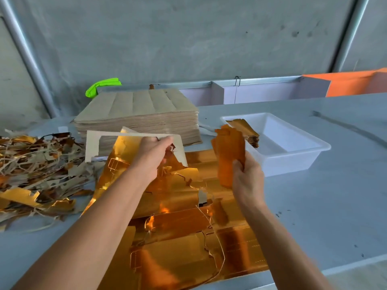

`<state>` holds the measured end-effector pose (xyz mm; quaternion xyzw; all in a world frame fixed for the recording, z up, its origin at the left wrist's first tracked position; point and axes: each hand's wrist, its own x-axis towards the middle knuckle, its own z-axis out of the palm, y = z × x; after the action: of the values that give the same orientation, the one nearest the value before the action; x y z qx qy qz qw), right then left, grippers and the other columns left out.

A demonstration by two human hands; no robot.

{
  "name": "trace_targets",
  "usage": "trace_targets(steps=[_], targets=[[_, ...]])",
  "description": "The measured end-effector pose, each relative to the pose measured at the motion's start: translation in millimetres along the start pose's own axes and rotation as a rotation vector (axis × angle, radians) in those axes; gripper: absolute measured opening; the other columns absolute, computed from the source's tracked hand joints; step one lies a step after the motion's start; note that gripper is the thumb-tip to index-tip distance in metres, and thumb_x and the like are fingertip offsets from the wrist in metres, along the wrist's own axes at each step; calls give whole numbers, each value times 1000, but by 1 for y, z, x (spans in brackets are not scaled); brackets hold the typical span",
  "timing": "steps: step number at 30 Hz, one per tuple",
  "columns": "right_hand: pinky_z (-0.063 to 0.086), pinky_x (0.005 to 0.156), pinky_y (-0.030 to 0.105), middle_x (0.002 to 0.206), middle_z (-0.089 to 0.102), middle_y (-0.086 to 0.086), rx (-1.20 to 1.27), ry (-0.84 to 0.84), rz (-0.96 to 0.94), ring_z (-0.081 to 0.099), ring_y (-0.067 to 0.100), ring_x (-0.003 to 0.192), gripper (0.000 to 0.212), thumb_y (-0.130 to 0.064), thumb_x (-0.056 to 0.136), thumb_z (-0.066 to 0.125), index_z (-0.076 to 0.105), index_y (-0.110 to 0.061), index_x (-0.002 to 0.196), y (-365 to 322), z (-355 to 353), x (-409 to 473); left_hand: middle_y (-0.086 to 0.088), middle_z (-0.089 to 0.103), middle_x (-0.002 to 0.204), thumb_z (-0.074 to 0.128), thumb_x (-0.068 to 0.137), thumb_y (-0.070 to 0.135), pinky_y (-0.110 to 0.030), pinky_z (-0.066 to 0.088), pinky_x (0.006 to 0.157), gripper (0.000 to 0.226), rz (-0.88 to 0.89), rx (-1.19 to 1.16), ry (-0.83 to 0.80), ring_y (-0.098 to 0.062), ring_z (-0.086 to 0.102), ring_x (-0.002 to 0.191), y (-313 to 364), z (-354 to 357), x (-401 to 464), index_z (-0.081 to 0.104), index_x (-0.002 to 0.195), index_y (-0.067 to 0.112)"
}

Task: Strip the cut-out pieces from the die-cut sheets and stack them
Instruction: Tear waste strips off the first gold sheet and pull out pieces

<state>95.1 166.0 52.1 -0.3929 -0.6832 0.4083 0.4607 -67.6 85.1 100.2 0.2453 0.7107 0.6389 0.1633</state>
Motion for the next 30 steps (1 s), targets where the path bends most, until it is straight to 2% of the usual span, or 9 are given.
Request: trace_targets(steps=[3,8,13,17,20,22,26,28,30], targets=[[45,83,26,96,54,-12,-2,-50,-94,53,6,86,31,-18,102,35,49,-21,130,-14,23,-1,1,58,66,62,89,17,-23,38,50,13,-44,-30,-54,-11,53,58,10,4,-3,60,76,15],[46,63,17,86,59,-12,149,-234,-215,57,0,73,33,-4,100,36,53,-19,124,-13,43,-17,-2,60,57,58,91,11,-18,32,38,1,-203,-221,-135,-11,53,50,18,10,-6,58,91,10],[54,80,25,104,62,-4,272,-374,-285,59,8,92,40,-4,99,40,39,-19,135,-8,43,-31,-6,61,61,55,93,11,-14,27,33,5,-330,-357,-191,-9,55,40,21,18,-13,56,98,10],[51,92,28,114,61,-3,426,-377,-282,58,8,107,37,-16,97,49,40,-23,132,-16,46,-37,-7,61,61,54,94,12,-14,28,35,7,-373,-411,-215,-9,54,38,24,23,-18,56,87,12],[56,80,39,99,64,1,451,-223,-182,62,22,90,22,-17,100,41,51,-31,114,-20,48,-35,-6,62,61,54,94,14,-13,27,34,7,-356,-368,-230,-9,53,42,23,22,-20,58,88,12],[55,76,46,89,64,7,473,-132,-15,61,31,83,21,-20,102,37,57,-25,100,-21,45,-29,-5,67,62,50,97,20,-13,26,32,17,-308,-307,-244,-9,53,45,20,16,-20,61,92,8],[54,75,34,79,57,6,509,-96,211,60,21,69,23,-27,102,35,51,-25,86,-19,32,-15,-4,71,64,42,101,27,-14,24,30,32,-206,-188,-99,-8,48,42,14,-6,-12,62,91,4],[49,91,42,85,58,-2,499,-70,273,60,20,80,23,-30,102,35,49,-31,84,-16,24,-12,-6,71,70,42,101,29,-15,24,30,33,-185,-160,-25,-9,47,45,13,-19,-8,62,90,5],[43,99,50,101,59,-7,512,-56,314,58,20,99,17,-31,103,34,51,-30,97,-13,17,-8,-6,69,82,44,100,30,-14,26,32,31,-163,-129,24,-9,48,54,10,-29,-6,64,88,8]])
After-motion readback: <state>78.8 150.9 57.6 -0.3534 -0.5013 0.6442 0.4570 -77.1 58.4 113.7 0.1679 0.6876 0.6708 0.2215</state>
